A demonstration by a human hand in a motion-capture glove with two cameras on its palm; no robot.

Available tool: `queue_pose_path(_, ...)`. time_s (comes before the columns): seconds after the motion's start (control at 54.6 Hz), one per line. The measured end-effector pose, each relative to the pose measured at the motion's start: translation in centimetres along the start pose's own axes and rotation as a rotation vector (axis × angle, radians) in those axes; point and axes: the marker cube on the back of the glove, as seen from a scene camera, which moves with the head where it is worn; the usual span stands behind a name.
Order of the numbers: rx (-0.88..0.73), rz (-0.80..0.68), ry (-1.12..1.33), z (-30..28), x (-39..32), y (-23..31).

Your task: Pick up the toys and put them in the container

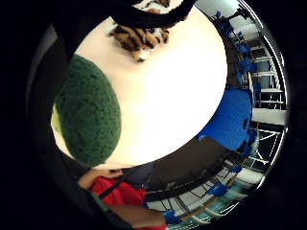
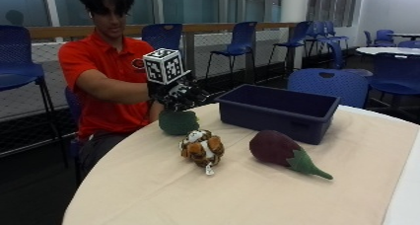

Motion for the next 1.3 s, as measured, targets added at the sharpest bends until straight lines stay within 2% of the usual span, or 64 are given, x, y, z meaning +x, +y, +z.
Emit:
queue_pose_path(0.605,-0.164,0.063,0.169,7.5,0.4,1.4)
queue_pose_path(0.824,-0.220,0.043,0.222,7.5,0.1,1.6)
queue_pose_path(1.063,-0.122,0.051,0.248,6.5,0.5,0.7)
queue_pose_path(1.301,-0.103,0.066,0.145,2.4,2.0,-1.0)
